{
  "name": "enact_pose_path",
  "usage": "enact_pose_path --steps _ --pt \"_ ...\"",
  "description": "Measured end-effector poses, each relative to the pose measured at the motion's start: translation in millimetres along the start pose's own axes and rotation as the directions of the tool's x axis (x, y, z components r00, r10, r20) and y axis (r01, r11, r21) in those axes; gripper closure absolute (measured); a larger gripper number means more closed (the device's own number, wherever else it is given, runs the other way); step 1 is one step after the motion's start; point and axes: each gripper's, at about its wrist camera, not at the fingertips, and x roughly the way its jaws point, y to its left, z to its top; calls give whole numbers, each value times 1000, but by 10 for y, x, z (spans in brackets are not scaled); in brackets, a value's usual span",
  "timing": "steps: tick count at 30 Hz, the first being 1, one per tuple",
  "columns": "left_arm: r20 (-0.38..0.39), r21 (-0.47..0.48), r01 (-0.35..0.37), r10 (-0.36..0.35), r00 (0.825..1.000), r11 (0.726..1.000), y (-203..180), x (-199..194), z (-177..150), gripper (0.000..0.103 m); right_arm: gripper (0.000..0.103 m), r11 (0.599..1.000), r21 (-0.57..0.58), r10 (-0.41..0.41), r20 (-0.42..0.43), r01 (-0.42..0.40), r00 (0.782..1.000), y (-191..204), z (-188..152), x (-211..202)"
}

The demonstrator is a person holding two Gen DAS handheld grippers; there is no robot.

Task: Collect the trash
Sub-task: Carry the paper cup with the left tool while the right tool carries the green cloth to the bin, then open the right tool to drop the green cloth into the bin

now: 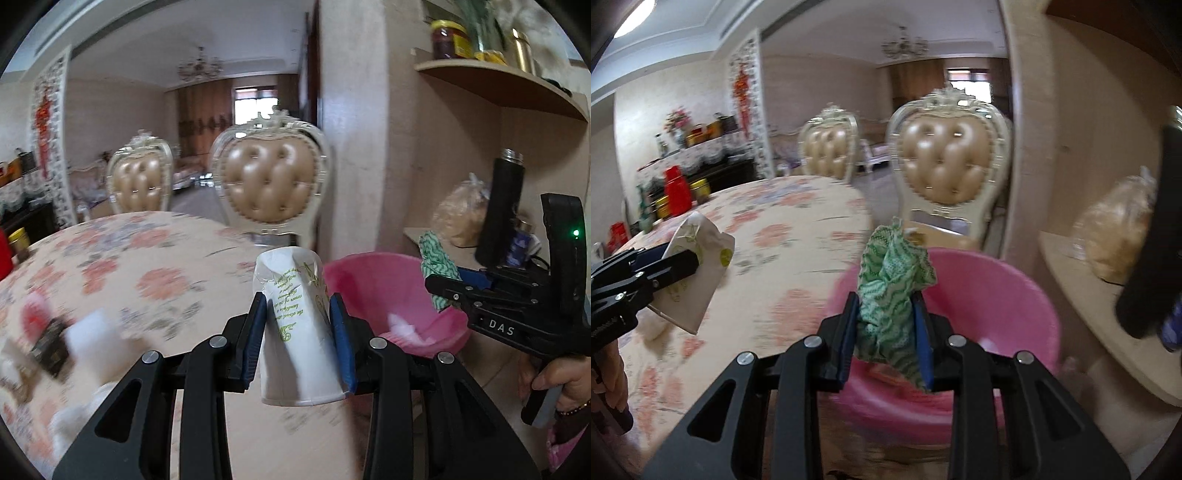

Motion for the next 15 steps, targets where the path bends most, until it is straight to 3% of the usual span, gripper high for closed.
enact_pose_path --steps 6,12,15 --pt "-26 14 97 -96 995 995 -362 479 156 68 72 998 36 -45 -11 46 999 -402 0 124" --pt "-58 -7 172 -172 983 985 -553 924 263 68 69 996 87 -33 -20 35 999 -688 -9 267" --pt "-67 -32 195 -196 978 980 -573 1110 316 67 47 992 123 -25 -8 26 1000 -833 -21 265"
